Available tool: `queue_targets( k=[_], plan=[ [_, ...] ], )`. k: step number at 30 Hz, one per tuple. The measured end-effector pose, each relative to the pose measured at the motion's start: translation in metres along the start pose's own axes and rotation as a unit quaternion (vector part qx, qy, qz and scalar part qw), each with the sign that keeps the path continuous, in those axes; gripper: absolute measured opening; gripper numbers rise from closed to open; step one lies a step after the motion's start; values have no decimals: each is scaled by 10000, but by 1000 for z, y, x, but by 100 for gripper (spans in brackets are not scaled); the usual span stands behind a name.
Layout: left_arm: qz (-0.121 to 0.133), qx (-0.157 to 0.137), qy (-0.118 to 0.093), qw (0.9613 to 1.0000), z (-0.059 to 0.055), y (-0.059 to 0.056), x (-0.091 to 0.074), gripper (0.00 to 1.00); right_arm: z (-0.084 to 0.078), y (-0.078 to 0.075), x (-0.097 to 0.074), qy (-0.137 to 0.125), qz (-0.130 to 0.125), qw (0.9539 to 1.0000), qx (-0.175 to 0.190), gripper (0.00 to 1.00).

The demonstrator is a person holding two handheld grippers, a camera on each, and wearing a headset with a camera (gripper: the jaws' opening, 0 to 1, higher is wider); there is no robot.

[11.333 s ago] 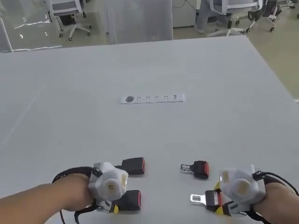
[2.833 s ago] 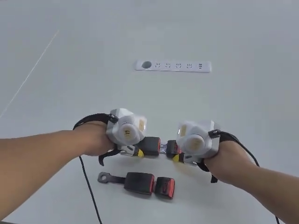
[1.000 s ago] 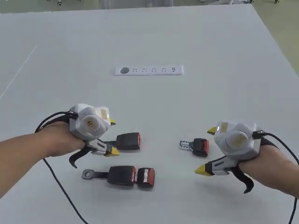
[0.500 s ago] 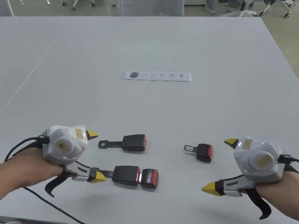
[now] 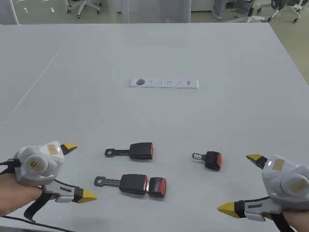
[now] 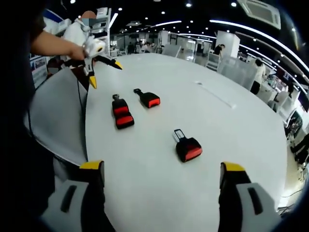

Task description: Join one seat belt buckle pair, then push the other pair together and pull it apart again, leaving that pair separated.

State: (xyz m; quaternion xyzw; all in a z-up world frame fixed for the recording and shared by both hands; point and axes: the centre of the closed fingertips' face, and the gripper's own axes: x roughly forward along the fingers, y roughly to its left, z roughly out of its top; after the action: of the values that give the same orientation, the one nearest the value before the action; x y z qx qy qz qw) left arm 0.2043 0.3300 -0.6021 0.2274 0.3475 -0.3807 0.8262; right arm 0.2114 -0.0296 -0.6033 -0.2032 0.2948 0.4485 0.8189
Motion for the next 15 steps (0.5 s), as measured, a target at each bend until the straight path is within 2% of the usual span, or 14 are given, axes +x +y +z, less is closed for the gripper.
queue_targets(
  k=[2, 5, 9, 11, 15],
  plan=[
    [87, -245, 36, 9997, -6, 1, -5, 100, 4, 1, -4, -127, -5, 9998, 122, 100],
    [224, -333, -31, 9992, -8, 3, -11, 100, 0, 0, -4, -90, -76, 9997, 208, 100],
    [289, -473, -32, 9985, -10, 2, -15, 100, 5, 4, -7, -169, -148, 9994, 263, 100],
    [376, -564, -21, 9977, -15, 3, -15, 100, 6, 7, -7, -230, -141, 9992, 304, 100],
    [401, -637, 31, 9972, -23, -1, -15, 100, -1, 16, -3, -138, -77, 9995, 271, 100]
  ],
)
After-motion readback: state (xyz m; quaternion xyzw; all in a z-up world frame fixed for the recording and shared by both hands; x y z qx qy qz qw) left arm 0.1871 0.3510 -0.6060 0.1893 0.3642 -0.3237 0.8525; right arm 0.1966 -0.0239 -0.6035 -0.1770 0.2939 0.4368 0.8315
